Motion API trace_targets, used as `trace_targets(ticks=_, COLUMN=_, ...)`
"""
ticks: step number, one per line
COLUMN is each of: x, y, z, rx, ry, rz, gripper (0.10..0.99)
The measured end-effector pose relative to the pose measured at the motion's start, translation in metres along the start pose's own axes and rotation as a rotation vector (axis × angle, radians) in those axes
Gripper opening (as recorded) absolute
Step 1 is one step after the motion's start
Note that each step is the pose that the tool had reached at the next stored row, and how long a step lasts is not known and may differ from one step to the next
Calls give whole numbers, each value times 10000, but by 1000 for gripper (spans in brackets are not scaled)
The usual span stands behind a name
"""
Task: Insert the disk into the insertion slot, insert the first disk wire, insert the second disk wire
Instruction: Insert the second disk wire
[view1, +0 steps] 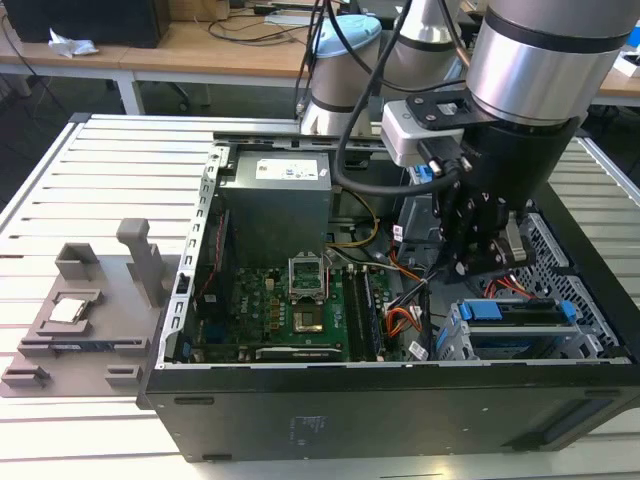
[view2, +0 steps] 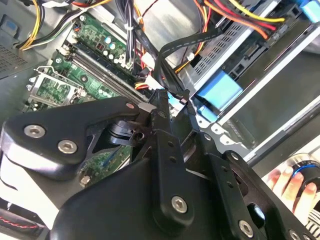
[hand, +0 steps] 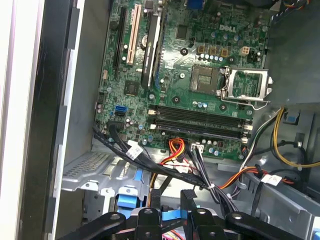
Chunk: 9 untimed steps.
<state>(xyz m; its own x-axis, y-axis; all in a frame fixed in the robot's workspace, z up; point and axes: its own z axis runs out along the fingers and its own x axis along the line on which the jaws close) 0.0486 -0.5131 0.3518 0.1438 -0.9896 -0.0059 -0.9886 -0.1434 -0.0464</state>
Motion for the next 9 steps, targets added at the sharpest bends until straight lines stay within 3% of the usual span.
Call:
trace_targets(ticks=8, x=5, y=-33, z=34, rx=-2, ry=8, rz=-9, gripper=286)
trace_targets(ticks=9, x=5, y=-33, z=34, rx=-2, ry=10, rz=-9, gripper=157)
